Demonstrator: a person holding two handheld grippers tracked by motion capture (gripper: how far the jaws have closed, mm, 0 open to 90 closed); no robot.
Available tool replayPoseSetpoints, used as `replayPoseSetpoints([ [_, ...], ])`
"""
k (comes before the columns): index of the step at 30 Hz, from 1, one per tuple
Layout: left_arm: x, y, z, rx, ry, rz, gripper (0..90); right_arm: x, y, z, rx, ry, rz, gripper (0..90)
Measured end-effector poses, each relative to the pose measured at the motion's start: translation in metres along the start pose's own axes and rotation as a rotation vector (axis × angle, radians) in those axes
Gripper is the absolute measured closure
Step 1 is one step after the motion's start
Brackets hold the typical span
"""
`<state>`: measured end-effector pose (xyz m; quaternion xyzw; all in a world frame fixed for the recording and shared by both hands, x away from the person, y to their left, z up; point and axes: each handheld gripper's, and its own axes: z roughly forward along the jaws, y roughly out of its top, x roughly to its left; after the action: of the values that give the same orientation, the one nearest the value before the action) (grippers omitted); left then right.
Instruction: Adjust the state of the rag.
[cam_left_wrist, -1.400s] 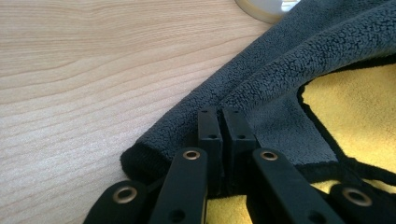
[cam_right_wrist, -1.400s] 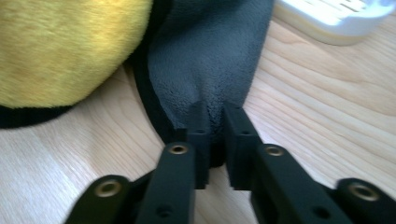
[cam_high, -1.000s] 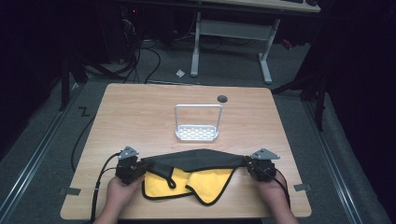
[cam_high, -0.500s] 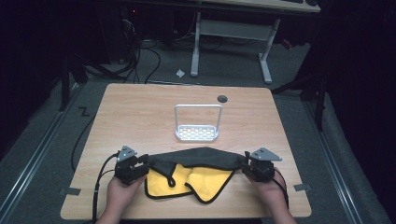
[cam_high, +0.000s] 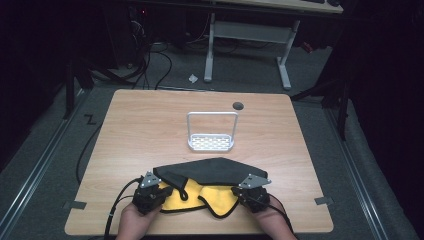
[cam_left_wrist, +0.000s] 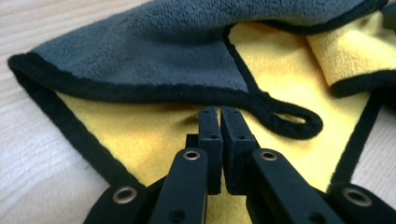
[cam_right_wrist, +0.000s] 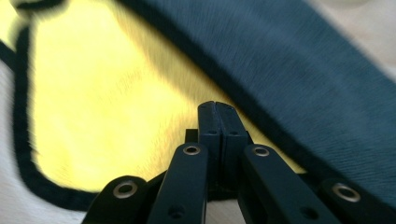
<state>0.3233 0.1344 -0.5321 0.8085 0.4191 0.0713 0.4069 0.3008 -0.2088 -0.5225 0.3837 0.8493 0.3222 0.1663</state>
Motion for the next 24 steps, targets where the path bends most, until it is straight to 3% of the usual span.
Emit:
replayPoseSetpoints([
  [3, 0.010, -0.001, -0.003, -0.010, 0.012, -0.005, 89.6, -0.004, -0.002, -0.001, 0.002, -0.011, 0.007, 90.0],
  [8, 0.030, 0.001, -0.006, -0.031, 0.050, -0.036, 89.7, -0.036, -0.014, -0.012, 0.011, -0.104, 0.073, 90.0],
  [9, 0.030, 0.001, -0.006, -0.031, 0.050, -0.036, 89.7, -0.036, -0.014, -0.012, 0.011, -0.104, 0.073, 90.0],
  [10, 0.032, 0.002, -0.005, -0.037, 0.064, -0.031, 89.7, -0.040, -0.015, -0.013, 0.013, -0.126, 0.085, 90.0],
  [11, 0.034, 0.003, -0.004, -0.040, 0.076, -0.027, 89.7, -0.052, -0.018, -0.015, 0.020, -0.179, 0.102, 90.0],
  [12, 0.035, 0.005, -0.003, -0.044, 0.089, -0.027, 89.7, -0.052, -0.018, -0.015, 0.020, -0.179, 0.102, 90.0],
  [13, 0.038, 0.006, -0.003, -0.047, 0.089, -0.032, 89.7, -0.065, -0.022, -0.017, 0.021, -0.229, 0.119, 90.0],
  [14, 0.039, 0.006, -0.003, -0.048, 0.085, -0.039, 89.7, -0.068, -0.023, -0.018, 0.019, -0.232, 0.136, 90.0],
  [17, 0.036, 0.002, -0.005, -0.047, 0.075, -0.042, 89.6, -0.072, -0.027, -0.021, 0.008, -0.224, 0.166, 90.0],
  [24, 0.016, -0.013, -0.019, -0.010, 0.049, -0.030, 89.6, -0.056, -0.039, -0.034, 0.023, -0.230, 0.136, 90.0],
])
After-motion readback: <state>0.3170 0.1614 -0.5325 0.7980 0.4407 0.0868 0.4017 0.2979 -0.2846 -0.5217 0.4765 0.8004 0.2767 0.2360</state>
